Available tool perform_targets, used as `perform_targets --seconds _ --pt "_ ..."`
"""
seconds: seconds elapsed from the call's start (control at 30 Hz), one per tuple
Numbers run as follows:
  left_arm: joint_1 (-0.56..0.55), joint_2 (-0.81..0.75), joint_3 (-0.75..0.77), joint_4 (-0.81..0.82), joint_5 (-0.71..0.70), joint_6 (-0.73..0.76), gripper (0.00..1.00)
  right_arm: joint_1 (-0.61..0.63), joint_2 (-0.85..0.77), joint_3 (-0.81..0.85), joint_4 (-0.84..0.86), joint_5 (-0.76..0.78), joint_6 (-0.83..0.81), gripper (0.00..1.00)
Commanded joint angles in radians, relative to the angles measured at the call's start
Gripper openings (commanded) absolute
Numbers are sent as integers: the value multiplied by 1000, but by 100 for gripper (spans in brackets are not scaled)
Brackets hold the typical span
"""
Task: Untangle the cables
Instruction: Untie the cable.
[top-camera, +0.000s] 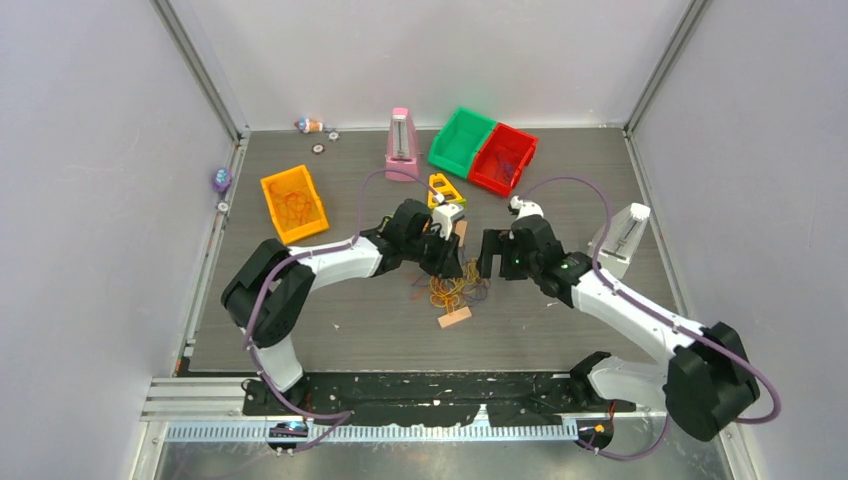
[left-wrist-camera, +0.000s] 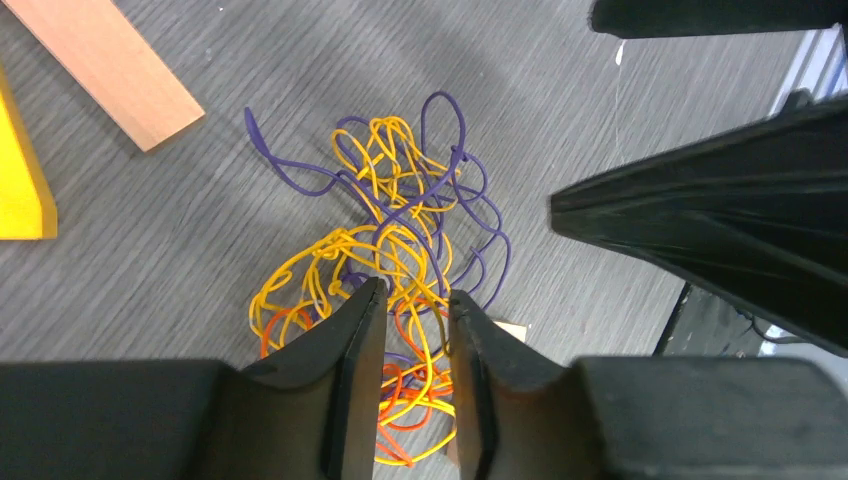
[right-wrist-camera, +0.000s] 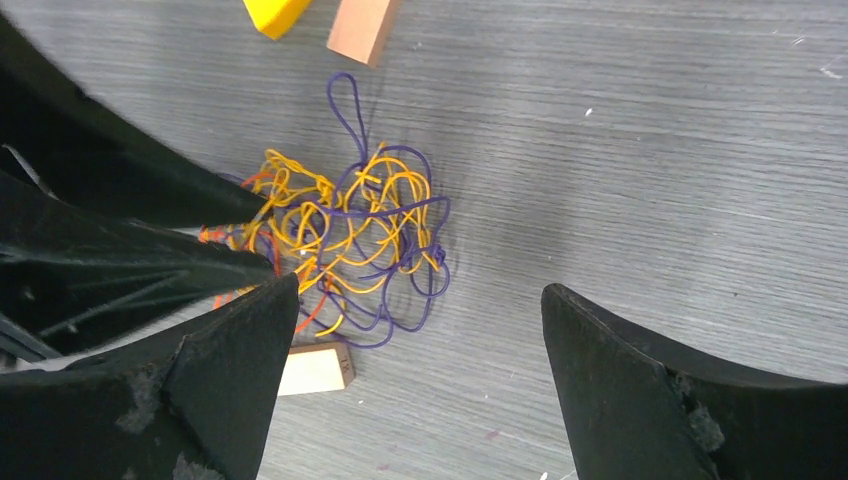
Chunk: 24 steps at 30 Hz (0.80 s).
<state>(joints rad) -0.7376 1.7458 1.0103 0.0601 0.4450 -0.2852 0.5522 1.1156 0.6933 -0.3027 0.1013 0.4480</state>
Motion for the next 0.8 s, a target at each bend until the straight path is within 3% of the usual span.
perform_targets --seconds 0.0,0.07,0.53,0.67,0.77 --pt "-6 12 63 -81 59 23 18 -6 101 39 50 -30 -62 96" --pt "-5 -18 62 -119 24 64 0 -6 161 63 51 -24 -80 96" --pt "30 -176 -91 44 54 65 0 -2 449 135 214 -213 -96 98" --pt "30 -286 -154 87 19 63 0 -3 505 135 190 -142 -22 96" --pt "30 -417 -165 22 -38 68 0 -10 524 134 148 -19 29 92"
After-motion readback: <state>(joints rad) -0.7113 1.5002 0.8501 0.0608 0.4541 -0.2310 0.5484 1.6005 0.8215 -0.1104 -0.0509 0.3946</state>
